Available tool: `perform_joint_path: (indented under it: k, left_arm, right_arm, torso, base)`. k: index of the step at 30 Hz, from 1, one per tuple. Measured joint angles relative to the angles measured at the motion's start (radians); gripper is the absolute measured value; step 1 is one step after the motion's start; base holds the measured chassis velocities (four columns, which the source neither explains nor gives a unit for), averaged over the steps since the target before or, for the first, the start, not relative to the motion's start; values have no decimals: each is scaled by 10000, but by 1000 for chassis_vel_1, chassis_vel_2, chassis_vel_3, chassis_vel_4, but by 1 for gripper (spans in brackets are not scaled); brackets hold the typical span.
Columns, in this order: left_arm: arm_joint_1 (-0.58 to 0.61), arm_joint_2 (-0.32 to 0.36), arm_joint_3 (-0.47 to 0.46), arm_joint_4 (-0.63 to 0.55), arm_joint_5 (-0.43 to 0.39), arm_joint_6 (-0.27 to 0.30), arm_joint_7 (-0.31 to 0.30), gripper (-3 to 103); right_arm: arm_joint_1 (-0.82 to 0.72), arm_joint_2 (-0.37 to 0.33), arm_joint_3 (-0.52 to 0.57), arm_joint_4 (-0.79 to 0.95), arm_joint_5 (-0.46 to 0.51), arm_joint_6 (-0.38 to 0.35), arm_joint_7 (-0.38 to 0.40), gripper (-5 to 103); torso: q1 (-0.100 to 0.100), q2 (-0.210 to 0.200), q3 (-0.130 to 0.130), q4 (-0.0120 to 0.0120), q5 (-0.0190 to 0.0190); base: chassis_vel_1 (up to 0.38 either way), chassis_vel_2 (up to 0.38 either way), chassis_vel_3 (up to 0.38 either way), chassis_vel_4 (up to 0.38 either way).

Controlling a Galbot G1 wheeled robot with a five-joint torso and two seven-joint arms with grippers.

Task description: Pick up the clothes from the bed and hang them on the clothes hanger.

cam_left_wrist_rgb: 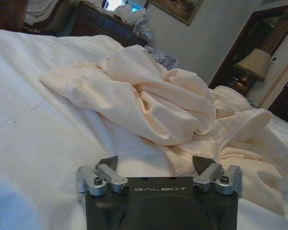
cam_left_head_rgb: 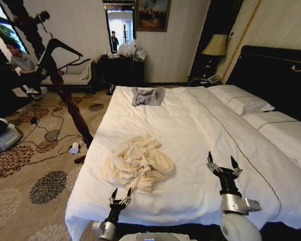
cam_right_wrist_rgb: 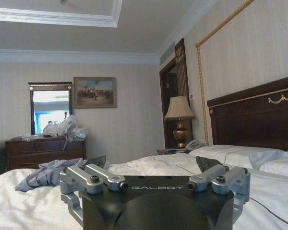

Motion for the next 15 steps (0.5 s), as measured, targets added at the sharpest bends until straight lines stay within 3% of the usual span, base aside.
perform_joint_path:
  k: [1,4,5,7,8,10,12,13,14,15]
  left_arm:
    - [0,0,0,0,0,0,0,88]
    - [164,-7,-25,-326,194,-17,4,72]
    - [164,-7,-25,-326,194,-17,4,72]
    - [319,-45,-123,-619,306,-20,8,66]
    - [424,-42,-175,-786,392,-13,17,56]
    - [514,69,-258,-892,551,-12,41,56]
    - [663,334,-416,-1005,946,-82,111,66]
    - [730,506,-496,-1033,1314,-202,157,66]
    - [777,695,-603,-1040,1790,-364,180,76]
    - [808,837,-680,-1043,2220,-527,193,76]
  right_arm:
    - [0,0,0,0,0,0,0,100]
    - [18,-6,13,1,2,2,0,100]
    - [18,-6,13,1,2,2,0,100]
    - [31,-24,66,19,45,2,12,100]
    - [31,-37,91,19,75,1,31,100]
    - [32,-50,109,18,95,2,41,100]
    - [40,-62,133,7,122,1,54,100]
    - [46,-62,142,6,128,2,60,100]
    - [50,-60,152,5,135,3,68,100]
    - [50,-58,155,4,139,3,71,100]
  torso:
    - [0,0,0,0,0]
    - [0,0,0,-3,-11]
    - [0,0,0,-3,-11]
    - [0,0,0,0,-36]
    - [0,0,0,0,-39]
    - [0,0,0,0,-36]
    - [0,0,0,0,-21]
    - [0,0,0,0,-23]
    - [0,1,-1,0,-23]
    - [-1,0,0,0,-20]
  base:
    - [0,0,0,0]
    - [0,0,0,0]
    - [0,0,0,0]
    - [0,0,0,0]
    - [0,0,0,0]
    - [0,0,0,0]
    - [0,0,0,0]
    - [0,0,0,0]
    - [0,0,0,0]
    - [0,0,0,0]
